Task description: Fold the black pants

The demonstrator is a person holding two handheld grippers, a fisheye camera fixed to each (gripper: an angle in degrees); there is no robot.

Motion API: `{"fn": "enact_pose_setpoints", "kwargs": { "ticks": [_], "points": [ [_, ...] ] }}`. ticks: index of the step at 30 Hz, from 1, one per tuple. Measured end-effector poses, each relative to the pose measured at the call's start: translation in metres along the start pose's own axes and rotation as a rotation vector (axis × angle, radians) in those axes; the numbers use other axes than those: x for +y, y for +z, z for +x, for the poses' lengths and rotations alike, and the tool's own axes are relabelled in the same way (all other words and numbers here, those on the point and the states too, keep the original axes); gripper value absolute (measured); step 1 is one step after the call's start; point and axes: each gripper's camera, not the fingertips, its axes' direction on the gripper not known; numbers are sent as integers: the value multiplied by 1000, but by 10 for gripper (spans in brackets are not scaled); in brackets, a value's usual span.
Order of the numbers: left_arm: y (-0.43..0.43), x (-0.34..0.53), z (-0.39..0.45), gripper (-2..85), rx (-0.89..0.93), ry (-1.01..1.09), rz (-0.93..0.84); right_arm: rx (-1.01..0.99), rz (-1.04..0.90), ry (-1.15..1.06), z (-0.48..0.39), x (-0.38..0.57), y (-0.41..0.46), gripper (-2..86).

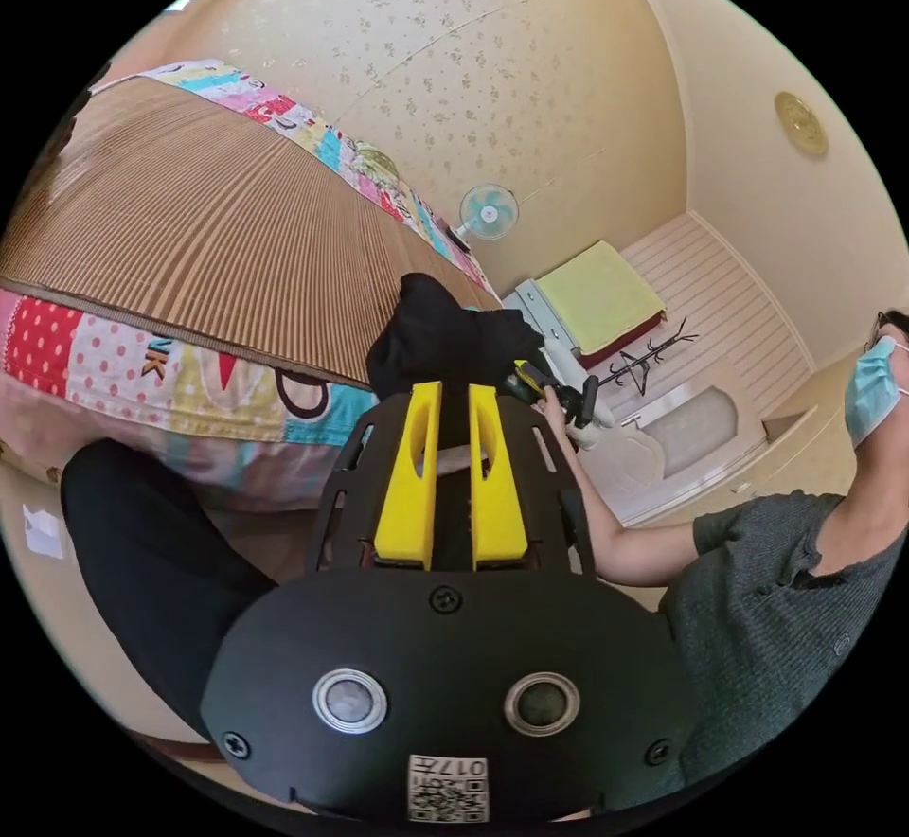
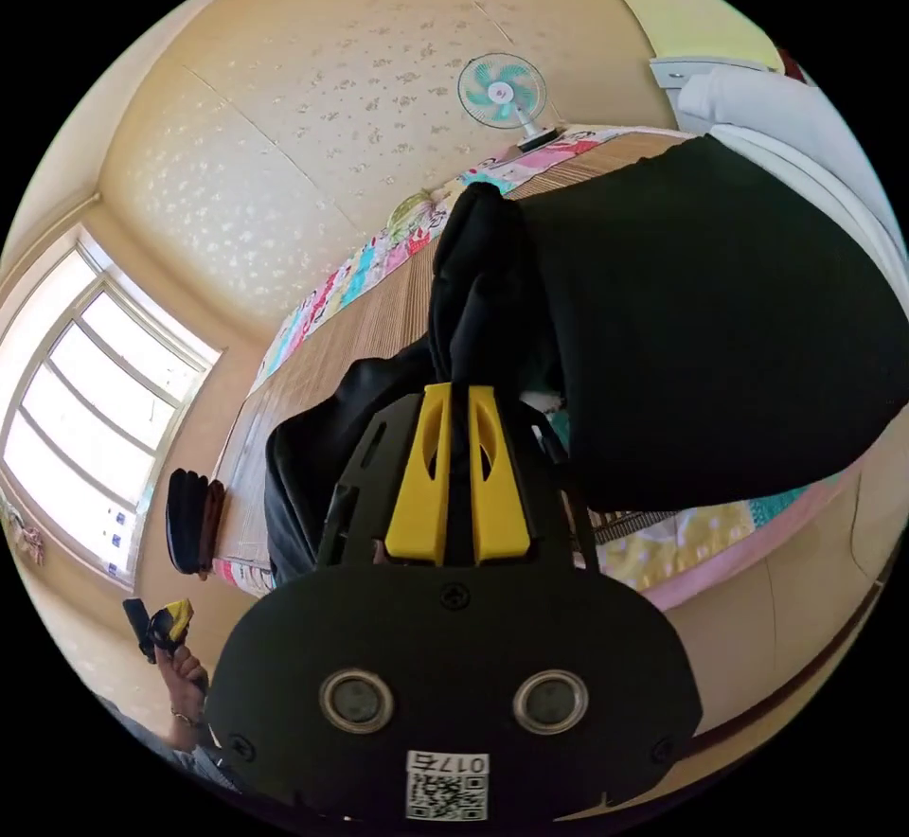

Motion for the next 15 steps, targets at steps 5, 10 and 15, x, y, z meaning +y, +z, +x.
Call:
{"fn": "enact_pose_setpoints", "kwargs": {
  "ticks": [5,10,15],
  "points": [
    [62,-28,45,70,74,153,-60,-306,11,-241,-63,-14,-32,12],
    [135,-65,80,178,27,330,-105,-678,-120,-607,-131,24,-64,8],
    [218,-87,38,301,132,293,-251,-867,-176,-534,-107,50,-89,7]
  ]
}}
